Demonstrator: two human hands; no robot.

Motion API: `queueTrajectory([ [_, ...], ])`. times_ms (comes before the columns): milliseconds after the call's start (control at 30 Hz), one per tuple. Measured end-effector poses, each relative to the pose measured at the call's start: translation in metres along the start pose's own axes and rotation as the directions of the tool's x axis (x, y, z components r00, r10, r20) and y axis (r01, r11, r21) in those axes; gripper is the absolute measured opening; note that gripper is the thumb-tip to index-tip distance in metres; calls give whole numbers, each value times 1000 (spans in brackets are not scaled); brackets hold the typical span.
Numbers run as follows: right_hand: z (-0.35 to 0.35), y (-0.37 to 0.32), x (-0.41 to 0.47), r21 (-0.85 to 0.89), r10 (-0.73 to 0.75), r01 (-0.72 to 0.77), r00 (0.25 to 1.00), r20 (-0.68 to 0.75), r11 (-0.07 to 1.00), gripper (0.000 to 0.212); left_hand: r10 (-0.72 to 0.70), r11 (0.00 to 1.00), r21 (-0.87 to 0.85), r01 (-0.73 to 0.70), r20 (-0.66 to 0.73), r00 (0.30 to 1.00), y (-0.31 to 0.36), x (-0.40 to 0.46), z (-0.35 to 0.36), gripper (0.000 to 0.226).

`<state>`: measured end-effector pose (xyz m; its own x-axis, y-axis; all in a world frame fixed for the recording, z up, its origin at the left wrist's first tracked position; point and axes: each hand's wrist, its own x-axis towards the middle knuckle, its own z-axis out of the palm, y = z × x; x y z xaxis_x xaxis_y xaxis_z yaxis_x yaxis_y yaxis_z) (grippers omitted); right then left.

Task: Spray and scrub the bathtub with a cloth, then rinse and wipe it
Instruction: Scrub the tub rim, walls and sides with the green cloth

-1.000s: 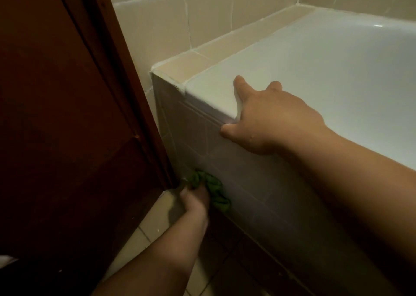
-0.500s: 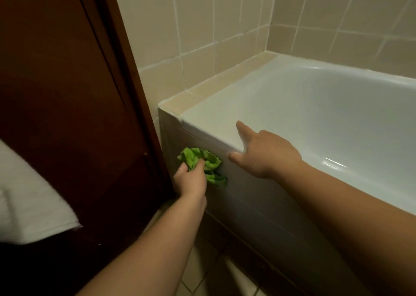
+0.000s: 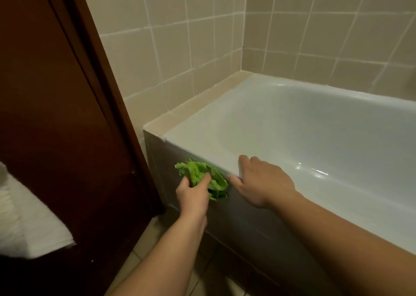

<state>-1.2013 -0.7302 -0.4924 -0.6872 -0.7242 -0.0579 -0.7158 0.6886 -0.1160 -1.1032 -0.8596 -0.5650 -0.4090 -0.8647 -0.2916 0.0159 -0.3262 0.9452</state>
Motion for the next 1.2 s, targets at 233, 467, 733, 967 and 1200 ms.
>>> queueTrajectory([
  [233,-4,19,-21,46,-76,73,996,48,996,63,157,981,121,-149,-61,986,18,-10,0,17],
  [467,-2,22,-30,-26,24,-24,1000,6,999,59,86,994,68,-82,-64,994,10,-37,16,11],
  [733,1,22,-30,-36,42,-42,999,-12,998,65,111,986,146,-81,-207,972,4,-27,18,39],
  [967,3,20,-28,-42,19,-21,999,-41,999,60,30,997,79,-21,-107,994,-24,-49,28,16],
  [1200,9,23,-23,-82,-7,1,998,-70,997,59,127,987,131,-92,-291,948,-21,-2,16,38],
])
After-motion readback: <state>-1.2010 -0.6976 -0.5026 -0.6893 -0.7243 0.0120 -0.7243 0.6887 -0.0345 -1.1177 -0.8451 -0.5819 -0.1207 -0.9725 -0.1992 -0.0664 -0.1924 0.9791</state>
